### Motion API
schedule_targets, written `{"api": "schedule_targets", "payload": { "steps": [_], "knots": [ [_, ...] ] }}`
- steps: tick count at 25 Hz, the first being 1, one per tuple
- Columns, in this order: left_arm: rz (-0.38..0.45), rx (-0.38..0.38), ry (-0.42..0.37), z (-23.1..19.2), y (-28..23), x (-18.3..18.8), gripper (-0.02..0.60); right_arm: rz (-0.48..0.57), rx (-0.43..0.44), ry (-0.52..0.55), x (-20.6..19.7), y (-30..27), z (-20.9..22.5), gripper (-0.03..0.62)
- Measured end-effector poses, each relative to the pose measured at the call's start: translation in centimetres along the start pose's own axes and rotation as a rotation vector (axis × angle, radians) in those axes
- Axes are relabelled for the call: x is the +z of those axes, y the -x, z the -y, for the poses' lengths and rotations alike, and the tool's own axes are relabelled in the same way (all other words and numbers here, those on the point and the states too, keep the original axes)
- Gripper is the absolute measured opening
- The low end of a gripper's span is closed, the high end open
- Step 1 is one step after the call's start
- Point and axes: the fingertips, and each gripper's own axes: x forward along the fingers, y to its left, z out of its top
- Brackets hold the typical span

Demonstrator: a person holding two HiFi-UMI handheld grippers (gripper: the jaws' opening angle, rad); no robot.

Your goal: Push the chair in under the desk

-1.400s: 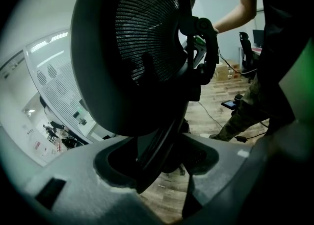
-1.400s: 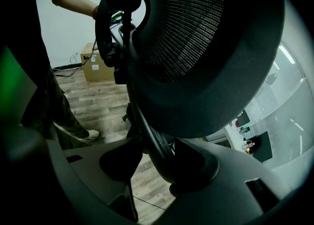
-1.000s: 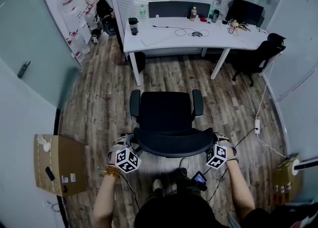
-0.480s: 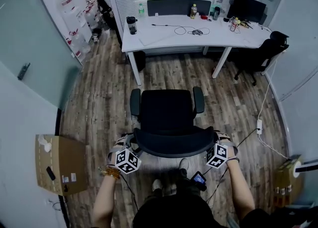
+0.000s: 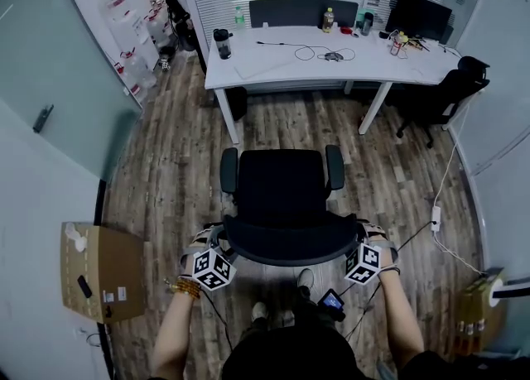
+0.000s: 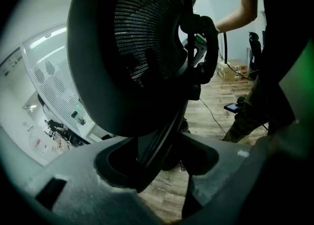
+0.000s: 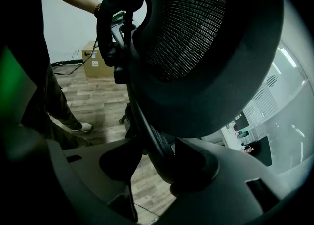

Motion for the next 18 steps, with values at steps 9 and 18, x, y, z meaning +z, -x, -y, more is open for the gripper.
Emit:
{"api": "schedule_targets", "payload": {
  "steps": [9,18],
  "knots": [
    [-0.015,0.019,0.031,-0.5,-2.2,2.2,0.261,0.017,0.006,0.024,-1.8,-0.8,3.1,0.21],
    [-0.031,0.037,0.066,-0.6,-4.3,4.4,0.261,0.057,0.001,0.058,-4.2,-1.8,6.1,0.212]
  ]
}}
